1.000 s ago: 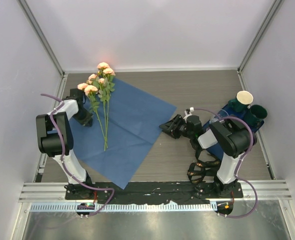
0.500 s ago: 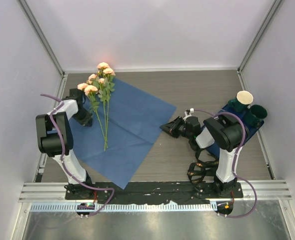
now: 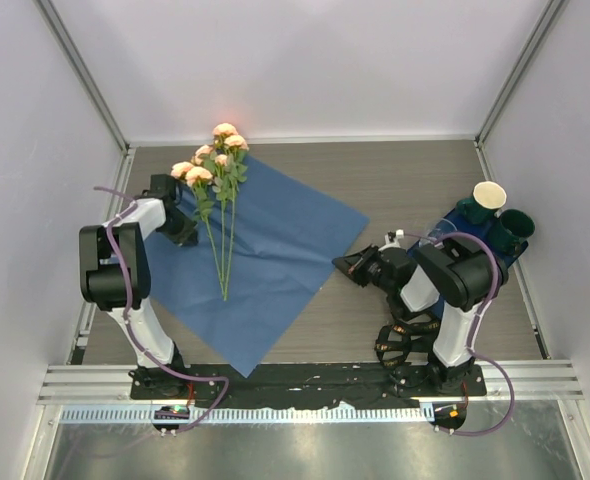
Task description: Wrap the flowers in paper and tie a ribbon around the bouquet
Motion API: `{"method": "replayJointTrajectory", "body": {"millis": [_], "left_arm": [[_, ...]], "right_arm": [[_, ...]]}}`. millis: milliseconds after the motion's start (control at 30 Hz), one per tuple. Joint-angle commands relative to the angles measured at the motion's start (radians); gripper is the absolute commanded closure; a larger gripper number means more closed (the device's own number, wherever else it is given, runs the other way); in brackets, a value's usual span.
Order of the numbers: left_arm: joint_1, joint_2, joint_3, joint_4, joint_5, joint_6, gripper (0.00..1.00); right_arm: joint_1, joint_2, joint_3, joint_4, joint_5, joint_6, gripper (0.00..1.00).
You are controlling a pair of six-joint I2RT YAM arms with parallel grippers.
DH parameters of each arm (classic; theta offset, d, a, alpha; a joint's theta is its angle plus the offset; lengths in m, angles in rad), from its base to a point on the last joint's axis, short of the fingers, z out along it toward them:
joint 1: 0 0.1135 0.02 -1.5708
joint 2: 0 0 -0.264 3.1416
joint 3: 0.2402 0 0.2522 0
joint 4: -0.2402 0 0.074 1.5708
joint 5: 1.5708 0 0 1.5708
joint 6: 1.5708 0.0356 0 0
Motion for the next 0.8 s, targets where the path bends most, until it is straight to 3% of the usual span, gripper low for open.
{"method": "replayJointTrajectory", "body": {"millis": [0,233,467,500,600,633,767], "left_arm": [[-0.042,0.09,-0.036,0.007,0.011,-0.019,0.9],[-0.098,0.066,-0.021,-0.01,0.012,-0.021,0.89],[-0.085,-0.046,-0.064,-0.06,-0.043,-0.007,0.84],[-0.081,-0.065,-0.077,-0.065,-0.041,-0.007,0.82],[-0.079,-0.149,-0.125,-0.051,0.0,0.011,0.73],[-0.079,-0.167,-0.133,-0.045,0.021,0.022,0.66],[-0.079,-0.194,-0.127,-0.022,0.233,0.036,0.59]], "right_arm": [[-0.011,-0.066,-0.026,0.046,0.086,-0.008,1.0],[-0.062,-0.099,0.03,-0.085,0.025,-0.082,1.0],[-0.071,-0.152,0.171,-0.392,-0.035,-0.23,0.98],[-0.071,-0.157,0.192,-0.435,-0.05,-0.275,0.94],[-0.071,-0.235,0.265,-0.688,-0.04,-0.365,0.66],[-0.065,-0.258,0.281,-0.812,-0.026,-0.428,0.62],[-0.025,-0.346,0.4,-1.118,0.115,-0.577,0.54]]}}
